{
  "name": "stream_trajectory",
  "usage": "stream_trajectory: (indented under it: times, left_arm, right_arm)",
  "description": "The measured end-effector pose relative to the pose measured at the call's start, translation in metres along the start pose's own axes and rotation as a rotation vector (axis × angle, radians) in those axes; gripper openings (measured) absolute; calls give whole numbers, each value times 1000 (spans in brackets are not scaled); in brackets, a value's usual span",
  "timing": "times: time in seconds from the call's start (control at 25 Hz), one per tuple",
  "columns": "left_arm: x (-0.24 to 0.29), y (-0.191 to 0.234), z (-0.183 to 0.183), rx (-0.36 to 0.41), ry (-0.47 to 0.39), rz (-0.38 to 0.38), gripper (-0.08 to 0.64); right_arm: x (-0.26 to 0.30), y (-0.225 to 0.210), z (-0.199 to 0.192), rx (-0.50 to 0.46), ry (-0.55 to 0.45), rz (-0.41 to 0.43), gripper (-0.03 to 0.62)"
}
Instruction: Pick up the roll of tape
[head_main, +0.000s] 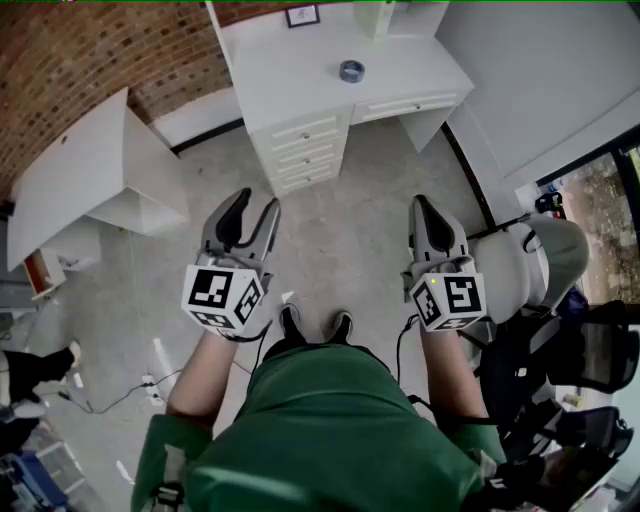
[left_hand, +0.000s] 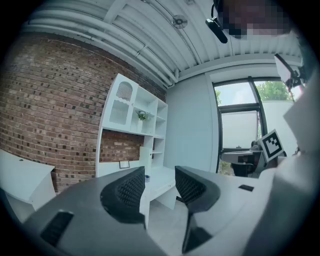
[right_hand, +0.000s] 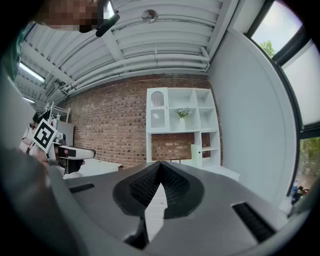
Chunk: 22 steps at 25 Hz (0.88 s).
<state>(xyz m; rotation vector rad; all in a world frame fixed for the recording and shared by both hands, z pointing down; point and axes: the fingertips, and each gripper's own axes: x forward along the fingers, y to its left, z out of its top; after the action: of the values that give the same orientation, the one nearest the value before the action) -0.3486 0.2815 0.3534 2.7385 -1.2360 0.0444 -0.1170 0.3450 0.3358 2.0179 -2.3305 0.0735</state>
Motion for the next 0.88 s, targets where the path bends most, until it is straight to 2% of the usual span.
stream_trajectory:
  times: [0.48, 0.52, 0.6, 0.68, 0.88]
  left_arm:
    - [-12, 52, 24, -2, -44, -54, 201]
    - [-13, 56, 26, -2, -48, -61, 201]
    - [-13, 67, 28, -6, -55, -72, 201]
    - [-13, 78, 26, -16, -57, -82, 201]
    - [-4, 89, 7, -51, -20, -119, 201]
  right_arm:
    - [21, 35, 22, 15, -13, -82, 28]
    - [23, 37, 23, 16, -8, -89, 55]
    - [28, 43, 23, 19, 3, -101, 171]
    - [31, 50, 22, 14, 12, -114, 195]
    - [33, 59, 10, 0, 45, -137, 199]
